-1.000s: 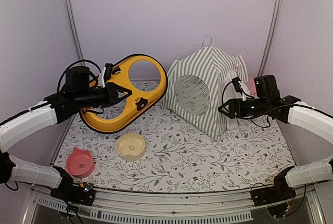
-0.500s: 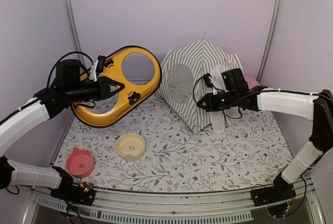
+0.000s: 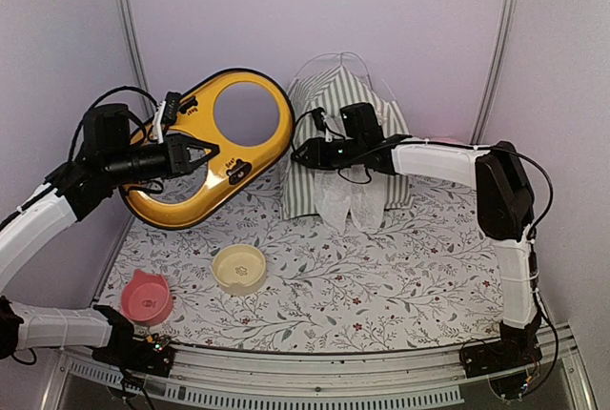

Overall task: Set up the pet tent
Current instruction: Move the tent to the corner of the board, then place the pet food container at the center of the board.

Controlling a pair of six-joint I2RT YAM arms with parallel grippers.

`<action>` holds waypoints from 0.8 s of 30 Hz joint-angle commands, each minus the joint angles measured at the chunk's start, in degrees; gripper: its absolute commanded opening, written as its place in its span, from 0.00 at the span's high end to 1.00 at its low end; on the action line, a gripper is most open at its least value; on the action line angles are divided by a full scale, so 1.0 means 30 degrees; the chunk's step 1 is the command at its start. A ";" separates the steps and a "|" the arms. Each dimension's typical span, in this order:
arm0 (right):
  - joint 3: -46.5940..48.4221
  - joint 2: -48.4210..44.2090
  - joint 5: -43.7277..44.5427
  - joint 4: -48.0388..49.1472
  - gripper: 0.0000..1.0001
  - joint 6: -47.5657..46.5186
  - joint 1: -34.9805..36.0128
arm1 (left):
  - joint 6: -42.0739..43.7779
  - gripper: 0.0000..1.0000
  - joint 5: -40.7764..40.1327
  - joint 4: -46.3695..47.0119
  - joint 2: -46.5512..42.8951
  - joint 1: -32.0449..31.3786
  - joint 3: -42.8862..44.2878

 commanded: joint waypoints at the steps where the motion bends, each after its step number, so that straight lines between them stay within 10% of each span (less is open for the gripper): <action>1: 0.2388 0.1181 -0.1305 0.0354 0.48 0.0153 0.0280 | -0.0146 0.99 0.0770 0.1476 -0.0552 0.0239 0.0074; 19: -0.4854 -0.6990 -0.0018 -0.0711 0.00 -0.0010 0.0615 | -0.1078 0.99 0.3298 0.3882 -0.0485 -0.0034 -0.1238; 24: -0.7950 -1.0938 0.3178 -0.1129 0.01 -0.0228 0.0412 | -0.0708 0.99 0.2890 0.3927 0.1223 -0.2110 -0.1093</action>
